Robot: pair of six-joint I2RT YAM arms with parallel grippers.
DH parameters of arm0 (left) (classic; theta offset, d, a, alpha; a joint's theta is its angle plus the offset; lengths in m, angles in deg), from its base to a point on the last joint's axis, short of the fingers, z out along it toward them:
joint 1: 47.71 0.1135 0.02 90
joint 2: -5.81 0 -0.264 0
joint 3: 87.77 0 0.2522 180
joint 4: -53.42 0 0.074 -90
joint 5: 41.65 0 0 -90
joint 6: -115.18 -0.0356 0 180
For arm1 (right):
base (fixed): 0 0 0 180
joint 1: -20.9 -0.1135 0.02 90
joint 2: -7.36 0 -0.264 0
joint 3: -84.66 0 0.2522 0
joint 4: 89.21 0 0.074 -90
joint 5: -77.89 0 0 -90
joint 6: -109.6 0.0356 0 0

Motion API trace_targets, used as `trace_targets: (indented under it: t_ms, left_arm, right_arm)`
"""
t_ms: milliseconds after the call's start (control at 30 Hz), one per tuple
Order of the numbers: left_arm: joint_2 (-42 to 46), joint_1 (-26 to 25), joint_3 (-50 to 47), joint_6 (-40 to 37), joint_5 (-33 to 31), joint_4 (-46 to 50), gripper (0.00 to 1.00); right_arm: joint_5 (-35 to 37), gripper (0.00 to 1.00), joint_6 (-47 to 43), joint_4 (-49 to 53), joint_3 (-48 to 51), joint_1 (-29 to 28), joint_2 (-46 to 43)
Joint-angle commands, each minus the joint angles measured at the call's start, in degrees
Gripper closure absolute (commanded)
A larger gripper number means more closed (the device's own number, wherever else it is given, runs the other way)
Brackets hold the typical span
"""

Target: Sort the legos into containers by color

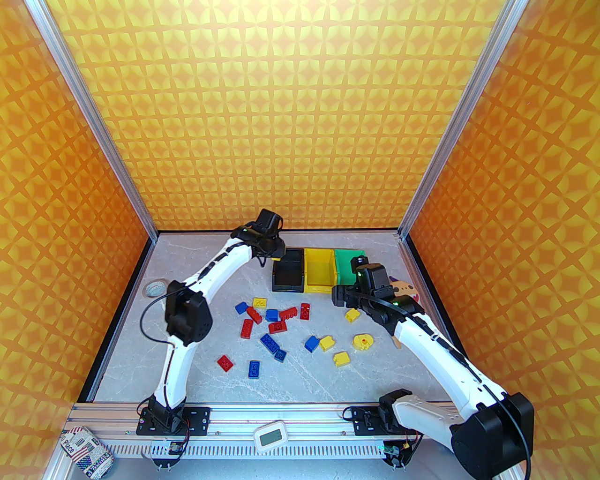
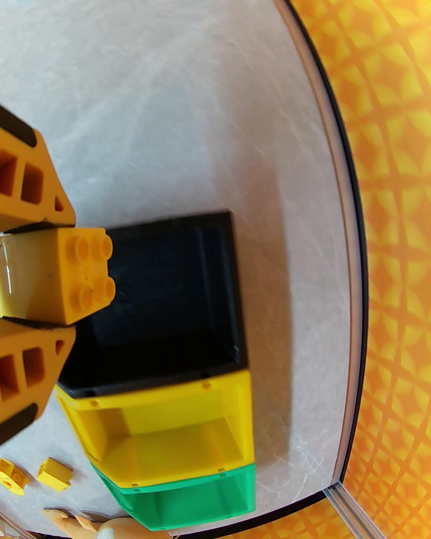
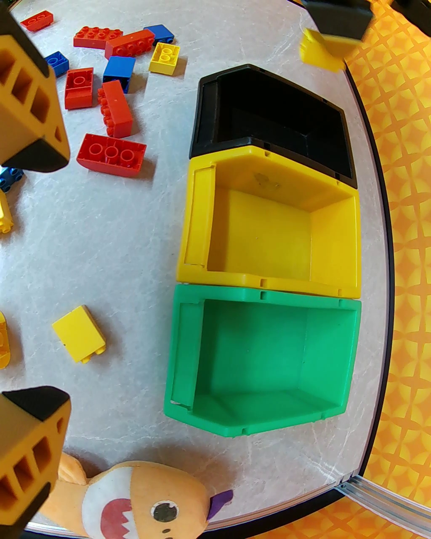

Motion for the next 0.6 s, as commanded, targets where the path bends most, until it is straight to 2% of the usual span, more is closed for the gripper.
trace_targets:
  t_ms: [0,467,567]
  left_arm:
    - [-3.6,0.2,4.4,-3.3,3.3,1.6,0.72]
    - [-10.9,0.9,8.1,-4.9,4.8,-1.3,0.72]
    - [-11.3,1.5,8.3,-4.3,4.8,-1.9,0.69]
  right_arm:
    - [-0.5,0.12,0.7,1.4,0.9,-0.3,-1.6]
    - [-1.3,0.12,1.0,1.7,1.0,-0.3,-1.6]
    - [-1.7,0.11,1.1,1.7,1.0,-0.3,-1.3]
